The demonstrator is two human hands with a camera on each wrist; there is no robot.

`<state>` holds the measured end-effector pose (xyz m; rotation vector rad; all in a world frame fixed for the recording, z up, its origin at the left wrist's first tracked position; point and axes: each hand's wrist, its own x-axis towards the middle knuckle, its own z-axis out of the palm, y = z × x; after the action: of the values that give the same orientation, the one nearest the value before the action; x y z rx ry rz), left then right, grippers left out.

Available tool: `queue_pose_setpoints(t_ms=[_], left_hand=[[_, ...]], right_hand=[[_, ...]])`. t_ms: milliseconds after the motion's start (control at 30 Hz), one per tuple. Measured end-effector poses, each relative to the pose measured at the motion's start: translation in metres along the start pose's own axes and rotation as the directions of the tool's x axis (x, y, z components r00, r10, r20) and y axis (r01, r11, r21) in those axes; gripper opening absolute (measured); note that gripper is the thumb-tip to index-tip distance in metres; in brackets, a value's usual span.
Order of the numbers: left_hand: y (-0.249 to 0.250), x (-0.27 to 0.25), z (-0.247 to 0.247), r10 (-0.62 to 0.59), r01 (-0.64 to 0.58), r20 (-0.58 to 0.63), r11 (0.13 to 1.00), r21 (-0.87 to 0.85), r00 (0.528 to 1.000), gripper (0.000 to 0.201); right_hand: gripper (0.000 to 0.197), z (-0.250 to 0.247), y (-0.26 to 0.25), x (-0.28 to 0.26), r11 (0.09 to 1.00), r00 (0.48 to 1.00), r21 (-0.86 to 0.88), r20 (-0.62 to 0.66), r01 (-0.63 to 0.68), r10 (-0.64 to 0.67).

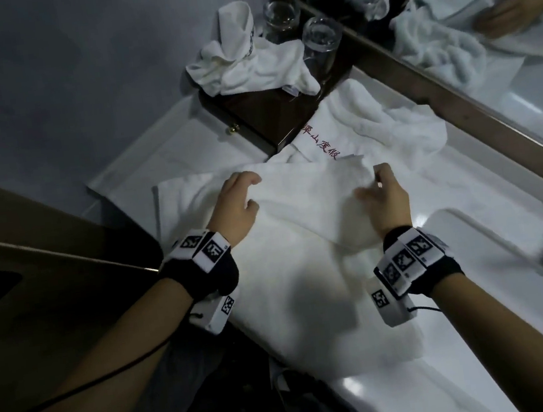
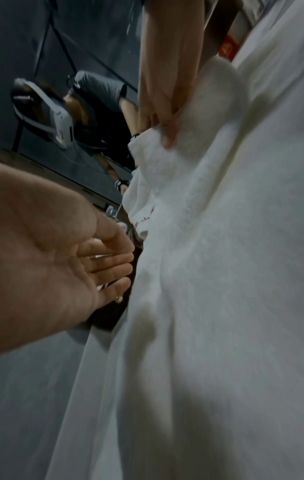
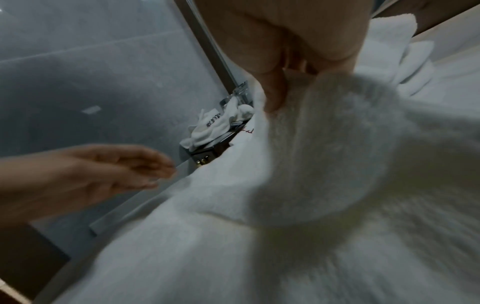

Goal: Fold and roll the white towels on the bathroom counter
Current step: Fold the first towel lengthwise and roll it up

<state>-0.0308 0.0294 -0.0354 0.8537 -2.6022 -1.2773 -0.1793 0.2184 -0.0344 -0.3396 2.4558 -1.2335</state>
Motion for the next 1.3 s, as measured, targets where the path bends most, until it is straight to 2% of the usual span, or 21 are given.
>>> queue_pose_setpoints(t_ms=[100, 200, 333, 467, 533, 600, 700, 767, 833, 933, 1067, 1167, 1233, 1300], left_hand=[[0.019, 0.013, 0.008, 0.122, -0.118, 0.095, 0.992, -0.045, 0.988, 0.052], [0.038, 0.022, 0.015, 0.271, -0.259, 0.133, 0.961, -0.098, 0.953, 0.054], [0.048, 0.029, 0.021, 0.274, -0.261, 0.084, 0.955, -0.139, 0.958, 0.033], [0.053, 0.034, 0.022, 0.306, -0.262, 0.113, 0.918, -0.299, 0.945, 0.036], [0.058, 0.036, 0.021, 0.297, -0.235, 0.150, 0.913, -0.333, 0.943, 0.031], [0.064, 0.038, 0.024, 0.302, -0.242, 0.181, 0.926, -0.289, 0.936, 0.016], [0.076, 0.036, 0.034, 0.277, -0.218, 0.270, 0.949, -0.228, 0.922, 0.019], [0.080, 0.036, 0.038, 0.280, -0.245, 0.277, 0.957, -0.156, 0.919, 0.021], [0.076, 0.040, 0.039, 0.311, -0.332, 0.289, 0.943, 0.023, 0.905, 0.032], [0.052, 0.047, 0.035, 0.280, -0.399, 0.341, 0.845, 0.357, 0.897, 0.039], [0.002, 0.045, 0.019, 0.109, -0.312, 0.383, 0.794, 0.522, 0.917, 0.033], [-0.028, 0.037, 0.005, 0.008, -0.223, 0.338, 0.766, 0.603, 0.941, 0.034], [-0.042, 0.032, -0.005, -0.047, -0.148, 0.289, 0.772, 0.617, 0.956, 0.036], [-0.049, 0.028, -0.015, -0.051, -0.120, 0.275, 0.814, 0.569, 0.960, 0.035]], right_hand=[[0.016, 0.001, -0.009, -0.013, 0.976, 0.974, 0.109, 0.104, 0.191, -0.202], [0.013, 0.001, -0.021, -0.018, 0.951, 0.934, 0.211, 0.229, 0.225, -0.272], [0.020, -0.003, -0.037, -0.013, 0.930, 0.925, 0.298, 0.243, 0.215, -0.292], [0.016, -0.012, -0.042, -0.007, 0.924, 0.908, 0.328, 0.294, 0.198, -0.299], [0.009, -0.016, -0.043, -0.005, 0.928, 0.906, 0.323, 0.308, 0.187, -0.290], [0.006, -0.020, -0.044, -0.001, 0.938, 0.912, 0.314, 0.324, 0.149, -0.254], [0.008, -0.026, -0.047, 0.005, 0.945, 0.905, 0.282, 0.336, 0.168, -0.261], [0.002, -0.031, -0.049, 0.008, 0.936, 0.910, 0.288, 0.297, 0.204, -0.290], [0.011, -0.037, -0.047, 0.013, 0.919, 0.938, 0.342, 0.209, 0.195, -0.277], [0.016, -0.050, -0.038, 0.022, 0.916, 0.977, 0.368, 0.075, 0.156, -0.197], [0.011, -0.062, -0.020, 0.033, 0.943, 0.992, 0.311, -0.021, 0.123, -0.122], [0.008, -0.064, -0.006, 0.040, 0.967, 0.996, 0.248, -0.084, 0.058, -0.038], [0.010, -0.062, 0.002, 0.045, 0.981, 0.994, 0.191, -0.113, 0.028, -0.006], [0.008, -0.060, 0.007, 0.049, 0.988, 0.991, 0.151, -0.132, 0.016, 0.004]])
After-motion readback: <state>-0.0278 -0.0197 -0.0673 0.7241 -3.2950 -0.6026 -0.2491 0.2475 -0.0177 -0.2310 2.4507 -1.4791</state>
